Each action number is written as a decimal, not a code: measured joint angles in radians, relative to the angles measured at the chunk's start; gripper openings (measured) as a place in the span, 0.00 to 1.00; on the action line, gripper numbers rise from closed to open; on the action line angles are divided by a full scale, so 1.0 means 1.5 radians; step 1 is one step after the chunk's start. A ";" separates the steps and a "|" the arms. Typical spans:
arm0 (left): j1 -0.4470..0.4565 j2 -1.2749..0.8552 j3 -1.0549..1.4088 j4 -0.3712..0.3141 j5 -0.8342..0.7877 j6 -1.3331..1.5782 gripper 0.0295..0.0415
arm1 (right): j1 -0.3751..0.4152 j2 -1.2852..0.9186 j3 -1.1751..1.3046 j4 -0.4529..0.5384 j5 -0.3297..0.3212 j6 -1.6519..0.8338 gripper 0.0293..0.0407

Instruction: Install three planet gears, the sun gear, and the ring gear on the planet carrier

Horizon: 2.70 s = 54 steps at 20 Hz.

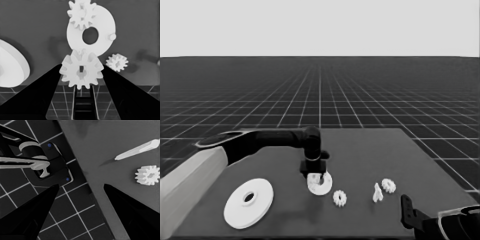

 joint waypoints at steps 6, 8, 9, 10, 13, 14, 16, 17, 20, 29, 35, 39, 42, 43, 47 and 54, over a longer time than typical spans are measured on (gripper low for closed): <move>0.109 0.013 -0.062 0.108 -0.020 0.045 0.14 | 0.000 0.000 0.000 0.000 0.000 0.000 0.81; 0.112 0.013 -0.065 0.110 -0.021 0.046 0.14 | 0.000 0.000 0.000 0.000 0.000 0.000 0.81; 0.112 0.013 -0.065 0.111 -0.022 0.047 0.14 | 0.000 0.000 0.000 0.000 0.000 0.000 0.81; 0.113 0.013 -0.066 0.111 -0.022 0.047 0.14 | 0.000 0.000 0.000 0.000 0.000 0.000 0.81; 0.113 0.013 -0.066 0.112 -0.022 0.047 0.71 | 0.000 0.000 0.000 0.000 0.000 0.000 0.81; 0.113 0.013 -0.066 0.112 -0.022 0.047 0.74 | 0.000 0.000 0.000 0.000 0.000 0.000 0.81; 0.113 0.013 -0.066 0.112 -0.022 0.047 0.74 | 0.000 0.000 0.000 0.000 0.000 0.000 0.81; 0.113 0.013 -0.066 0.112 -0.022 0.047 0.75 | 0.000 0.000 0.000 0.000 0.000 0.000 0.81; 0.113 0.013 -0.066 0.112 -0.022 0.047 0.75 | 0.000 0.000 0.000 0.000 0.000 0.000 0.81; 0.001 0.001 -0.001 0.001 0.000 0.001 0.75 | 0.000 0.000 0.000 0.000 0.000 0.000 0.81; -0.217 -0.717 0.603 0.075 -0.549 1.132 0.78 | 0.000 0.000 0.000 0.000 0.000 0.000 0.81; -0.233 -0.777 0.647 0.080 -0.587 1.240 0.75 | 0.000 0.000 0.000 0.000 0.000 0.000 0.81; -0.235 -0.784 0.652 0.081 -0.591 1.251 0.75 | 0.194 0.459 -0.151 0.181 -0.319 0.637 0.88; -0.235 -0.784 0.652 0.081 -0.591 1.253 0.75 | 0.209 0.549 -0.269 0.240 -0.306 0.758 0.86; -0.236 -0.785 0.653 0.081 -0.592 1.254 0.75 | 0.216 0.632 -0.452 0.306 -0.272 0.857 0.81; -0.236 -0.785 0.653 0.081 -0.592 1.254 0.75 | 0.075 0.656 -0.556 0.174 -0.249 0.808 0.81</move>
